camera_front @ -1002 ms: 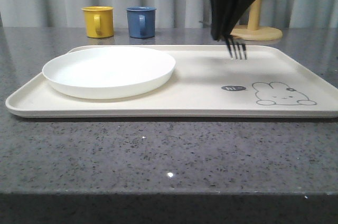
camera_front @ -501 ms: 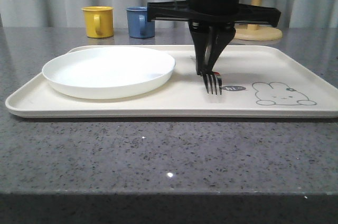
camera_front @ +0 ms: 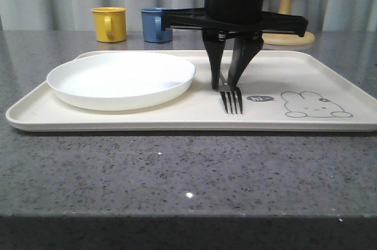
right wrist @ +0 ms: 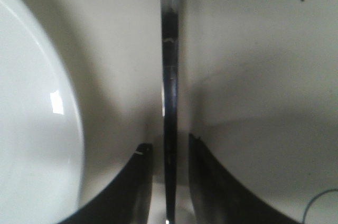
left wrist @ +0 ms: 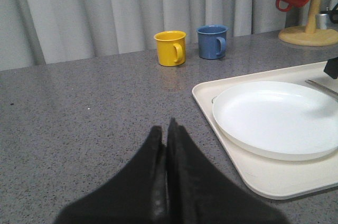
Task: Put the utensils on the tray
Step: 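Lower the fork onto the tray beside the plate and release, then grasp the metal chopsticks with the right gripper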
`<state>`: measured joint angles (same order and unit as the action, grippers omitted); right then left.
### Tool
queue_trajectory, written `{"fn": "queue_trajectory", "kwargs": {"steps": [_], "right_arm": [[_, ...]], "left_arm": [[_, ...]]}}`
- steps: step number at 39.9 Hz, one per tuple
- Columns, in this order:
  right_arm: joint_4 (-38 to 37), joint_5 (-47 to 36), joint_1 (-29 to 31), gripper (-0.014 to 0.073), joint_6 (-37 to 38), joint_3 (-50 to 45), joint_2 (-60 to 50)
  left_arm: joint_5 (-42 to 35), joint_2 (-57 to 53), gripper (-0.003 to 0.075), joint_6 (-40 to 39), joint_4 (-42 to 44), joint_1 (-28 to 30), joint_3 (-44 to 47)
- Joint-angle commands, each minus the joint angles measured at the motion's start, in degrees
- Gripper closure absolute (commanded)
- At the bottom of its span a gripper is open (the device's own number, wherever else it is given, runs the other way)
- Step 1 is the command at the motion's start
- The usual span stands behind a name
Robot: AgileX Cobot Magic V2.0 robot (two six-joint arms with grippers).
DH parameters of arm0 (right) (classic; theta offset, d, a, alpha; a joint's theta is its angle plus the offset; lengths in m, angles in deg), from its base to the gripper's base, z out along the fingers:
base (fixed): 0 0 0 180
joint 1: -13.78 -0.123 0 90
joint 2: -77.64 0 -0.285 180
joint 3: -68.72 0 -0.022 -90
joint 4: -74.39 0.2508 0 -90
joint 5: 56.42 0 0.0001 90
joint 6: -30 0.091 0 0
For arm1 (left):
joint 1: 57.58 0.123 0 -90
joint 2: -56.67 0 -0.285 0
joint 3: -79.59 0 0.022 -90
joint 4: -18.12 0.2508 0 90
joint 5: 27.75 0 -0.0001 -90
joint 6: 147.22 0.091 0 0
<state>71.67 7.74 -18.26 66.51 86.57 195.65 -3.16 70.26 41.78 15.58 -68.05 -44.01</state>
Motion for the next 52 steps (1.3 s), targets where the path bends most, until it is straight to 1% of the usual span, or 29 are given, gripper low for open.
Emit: {"fn": "queue_trajectory", "kwargs": {"steps": [1,6,12,17,22,27,36,42,47,52], "right_arm": [[-0.95,0.89,0.30,0.0299,-0.09,2.57,-3.33],[-2.96,5.44,0.30,0.0261,-0.09,6.33,-3.39],[-6.09,12.32,0.30,0.0264,-1.17,13.73,-3.39],[-6.01,12.41,0.68,0.0267,-5.67,16.72,-4.75],[-3.92,12.47,3.47,0.0267,-10.90,16.33,-7.21],[-2.81,12.47,8.64,0.0267,-14.78,12.92,-11.58],[-2.89,12.37,23.84,0.0267,-21.26,-1.27,-22.22],[-2.85,9.72,32.77,0.0267,-24.75,-9.99,-24.45],[-2.83,5.64,37.15,0.0267,-26.42,-14.87,-24.45],[-1.21,2.57,38.51,0.0265,-27.33,-18.76,-24.39]], "left_arm": [[-4.80,0.73,0.0739,-0.41,-0.58,0.12,-1.55],[-4.80,0.73,0.0739,-0.41,-0.58,0.12,-1.55],[-4.80,0.73,0.0739,-0.41,-0.58,0.12,-1.55],[-4.80,0.73,0.0739,-0.41,-0.58,0.12,-1.55],[-4.80,0.73,0.0739,-0.41,-0.58,0.12,-1.55],[-4.80,0.73,0.0739,-0.41,-0.58,0.12,-1.55],[-4.80,0.73,0.0739,-0.41,-0.58,0.12,-1.55],[-4.80,0.73,0.0739,-0.41,-0.58,0.12,-1.55],[-4.80,0.73,0.0739,-0.41,-0.58,0.12,-1.55],[-4.80,0.73,0.0739,-0.41,-0.58,0.12,-1.55]]}}
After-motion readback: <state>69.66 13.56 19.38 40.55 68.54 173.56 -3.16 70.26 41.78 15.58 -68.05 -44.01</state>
